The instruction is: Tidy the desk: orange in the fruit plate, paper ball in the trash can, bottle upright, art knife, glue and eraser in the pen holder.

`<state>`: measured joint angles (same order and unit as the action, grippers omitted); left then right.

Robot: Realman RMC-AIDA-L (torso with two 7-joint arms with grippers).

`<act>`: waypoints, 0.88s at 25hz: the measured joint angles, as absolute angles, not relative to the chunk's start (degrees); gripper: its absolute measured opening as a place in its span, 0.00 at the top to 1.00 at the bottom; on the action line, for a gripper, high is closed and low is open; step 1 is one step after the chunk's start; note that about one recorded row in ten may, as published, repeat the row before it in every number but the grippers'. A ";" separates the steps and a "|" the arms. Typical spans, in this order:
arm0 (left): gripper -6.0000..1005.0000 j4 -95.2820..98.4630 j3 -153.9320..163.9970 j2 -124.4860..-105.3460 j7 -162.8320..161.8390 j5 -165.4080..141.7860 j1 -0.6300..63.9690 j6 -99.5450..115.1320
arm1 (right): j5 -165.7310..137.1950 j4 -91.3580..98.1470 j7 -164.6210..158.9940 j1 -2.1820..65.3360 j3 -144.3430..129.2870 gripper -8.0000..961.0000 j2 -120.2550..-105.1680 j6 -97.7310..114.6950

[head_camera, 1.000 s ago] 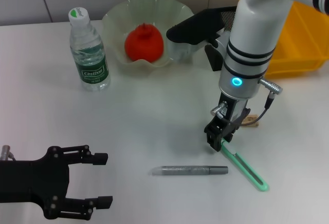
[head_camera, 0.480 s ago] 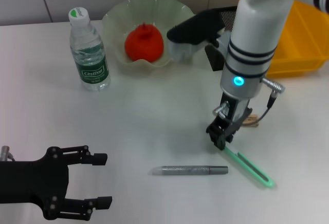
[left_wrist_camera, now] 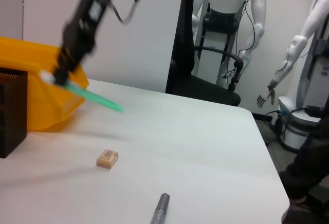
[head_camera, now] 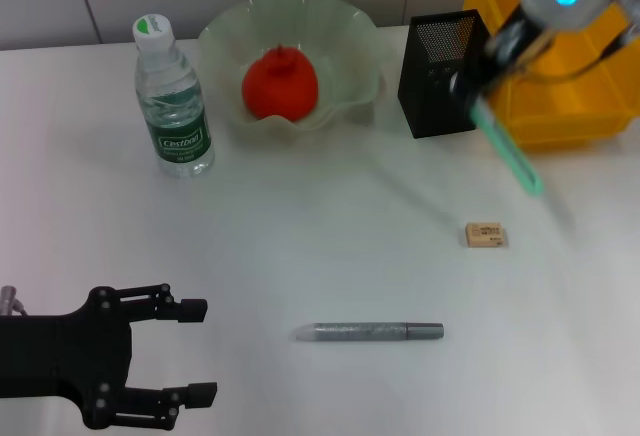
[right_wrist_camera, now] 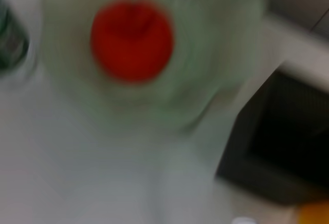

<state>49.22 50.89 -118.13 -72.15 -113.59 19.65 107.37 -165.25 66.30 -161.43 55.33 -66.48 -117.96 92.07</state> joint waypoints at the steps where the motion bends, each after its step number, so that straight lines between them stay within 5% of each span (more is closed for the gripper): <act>1: 0.19 49.21 50.89 -118.13 -72.16 -113.56 19.64 107.35 | -165.02 68.03 -160.09 54.67 -64.51 0.81 -117.81 91.52; 11: 0.19 49.03 50.89 -118.13 -72.55 -113.54 19.81 107.29 | -147.57 74.29 -146.06 48.64 -50.65 0.80 -116.89 79.33; 22: 0.19 48.43 50.09 -118.12 -72.72 -113.56 19.87 107.25 | -132.70 72.31 -131.25 41.79 -50.67 0.79 -117.75 67.71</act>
